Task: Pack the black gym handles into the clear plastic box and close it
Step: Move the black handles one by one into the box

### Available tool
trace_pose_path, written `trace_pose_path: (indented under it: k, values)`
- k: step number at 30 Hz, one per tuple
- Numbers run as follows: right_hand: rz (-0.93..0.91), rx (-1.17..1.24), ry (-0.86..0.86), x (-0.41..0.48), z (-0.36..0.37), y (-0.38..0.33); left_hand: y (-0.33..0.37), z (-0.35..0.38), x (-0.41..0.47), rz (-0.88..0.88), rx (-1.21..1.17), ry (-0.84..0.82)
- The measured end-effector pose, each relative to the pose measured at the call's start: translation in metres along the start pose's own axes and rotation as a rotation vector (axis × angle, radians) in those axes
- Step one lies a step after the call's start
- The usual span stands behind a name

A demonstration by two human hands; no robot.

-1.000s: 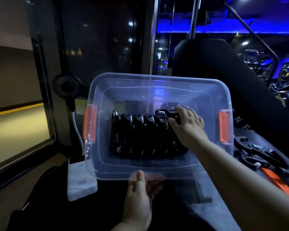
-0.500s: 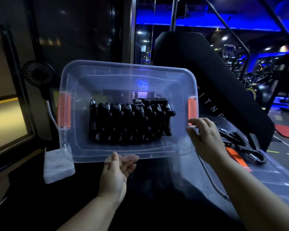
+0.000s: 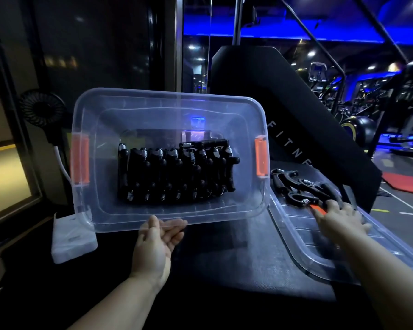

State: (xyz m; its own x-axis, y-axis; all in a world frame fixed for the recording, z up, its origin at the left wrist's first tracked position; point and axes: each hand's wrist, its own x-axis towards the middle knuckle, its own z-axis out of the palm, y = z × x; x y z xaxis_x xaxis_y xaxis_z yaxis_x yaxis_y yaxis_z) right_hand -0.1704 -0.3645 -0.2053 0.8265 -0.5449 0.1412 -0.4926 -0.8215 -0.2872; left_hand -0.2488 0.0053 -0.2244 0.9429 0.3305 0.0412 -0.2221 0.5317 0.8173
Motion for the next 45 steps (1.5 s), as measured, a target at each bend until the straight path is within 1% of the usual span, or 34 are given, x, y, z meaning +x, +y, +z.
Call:
trace_pose_path:
  k: [3, 7, 9, 14, 18, 21, 23, 27, 29, 32, 36, 39, 42, 45]
  values:
    - [0.027, -0.032, -0.055, 0.003, 0.004, 0.007, 0.000, 0.000, 0.000, 0.006, 0.010, 0.002]
    - [0.009, -0.043, 0.050, -0.003, 0.004, -0.003, -0.001, 0.000, 0.001, 0.015, 0.012, 0.007]
    - [-0.020, -0.085, 0.091, -0.008, 0.003, -0.008, -0.002, 0.000, 0.001, 0.017, 0.012, 0.009]
    - [-0.080, -0.187, 0.143, -0.015, 0.000, -0.014, -0.002, 0.000, 0.001, 0.011, 0.017, 0.002]
    - [-0.108, -0.154, 0.080, -0.019, 0.001, -0.019, 0.000, -0.001, 0.001, 0.007, 0.016, -0.002]
    - [-0.157, -0.108, 0.072, -0.022, 0.003, -0.025, 0.000, 0.001, -0.001, 0.005, 0.017, 0.003]
    - [-0.193, -0.139, 0.079, -0.027, 0.003, -0.031, 0.000, 0.001, -0.001, 0.003, 0.022, 0.007]
    - [-0.199, -0.241, 0.101, -0.033, 0.001, -0.035, 0.001, 0.000, -0.002, -0.001, 0.026, 0.007]
    - [-0.244, -0.276, 0.076, -0.031, 0.001, -0.032, 0.002, 0.000, -0.002, 0.000, 0.029, 0.004]
    - [-0.285, -0.230, 0.045, -0.027, 0.005, -0.028, 0.002, 0.000, -0.001, 0.001, 0.033, 0.002]
    - [-0.324, -0.026, 0.199, -0.031, 0.003, -0.031, 0.001, -0.001, -0.001, -0.006, 0.024, 0.006]
    - [-0.406, 0.122, 0.305, -0.041, -0.004, -0.040, 0.000, -0.002, -0.001, -0.010, 0.026, 0.007]
    - [-0.524, 0.122, 0.414, -0.051, -0.004, -0.052, 0.000, -0.002, -0.001, -0.013, 0.026, 0.003]
    - [-0.698, 0.126, 0.562, -0.060, 0.003, -0.060, 0.000, -0.001, 0.000, -0.012, 0.024, 0.005]
